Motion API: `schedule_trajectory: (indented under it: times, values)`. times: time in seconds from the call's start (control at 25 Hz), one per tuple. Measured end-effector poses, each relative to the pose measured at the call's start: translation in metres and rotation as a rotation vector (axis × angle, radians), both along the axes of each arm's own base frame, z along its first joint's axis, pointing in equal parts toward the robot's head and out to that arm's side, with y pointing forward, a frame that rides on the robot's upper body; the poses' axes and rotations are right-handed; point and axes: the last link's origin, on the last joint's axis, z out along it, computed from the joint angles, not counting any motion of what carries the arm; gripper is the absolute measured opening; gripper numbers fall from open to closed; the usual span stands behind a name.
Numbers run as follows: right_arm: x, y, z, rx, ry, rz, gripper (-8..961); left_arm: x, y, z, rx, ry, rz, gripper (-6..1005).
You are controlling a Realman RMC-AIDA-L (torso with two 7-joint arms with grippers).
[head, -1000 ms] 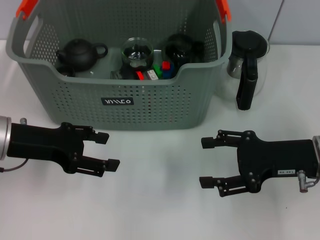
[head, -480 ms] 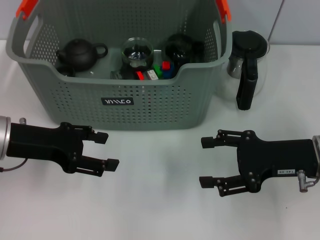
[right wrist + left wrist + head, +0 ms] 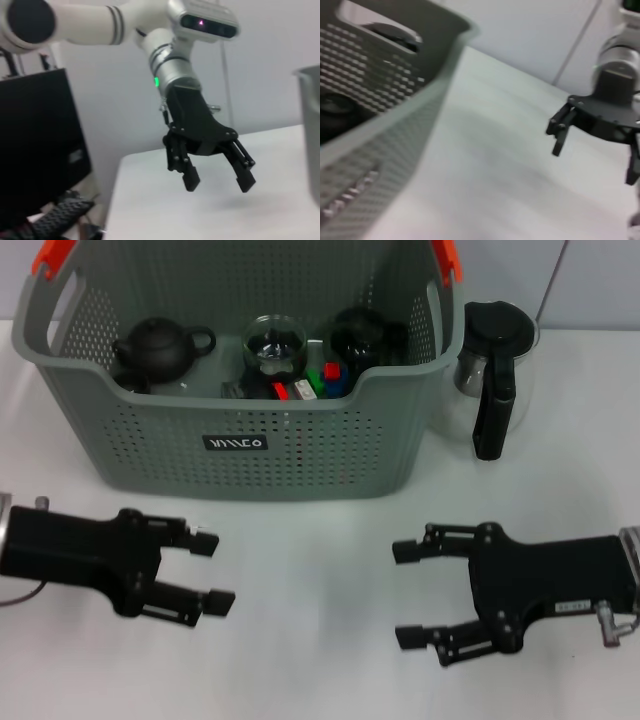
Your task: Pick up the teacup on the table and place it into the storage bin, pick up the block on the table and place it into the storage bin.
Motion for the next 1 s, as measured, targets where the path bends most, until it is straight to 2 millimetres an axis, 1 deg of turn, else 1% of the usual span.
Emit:
schedule_trajectory:
  times: [0.16,0.28,1.0]
  values:
    - [0.001,-0.009,0.000,-0.037,0.020,-0.010,915,-0.005,-0.011,0.005,-0.024,-0.004,0.039,841]
    - [0.004,-0.010,0.000,-0.041,0.020,-0.018,915,-0.007,-0.014,0.005,-0.022,0.000,0.044,841]
    - [0.007,-0.010,-0.002,-0.035,0.003,-0.042,914,-0.005,-0.012,0.003,-0.022,0.001,0.042,841]
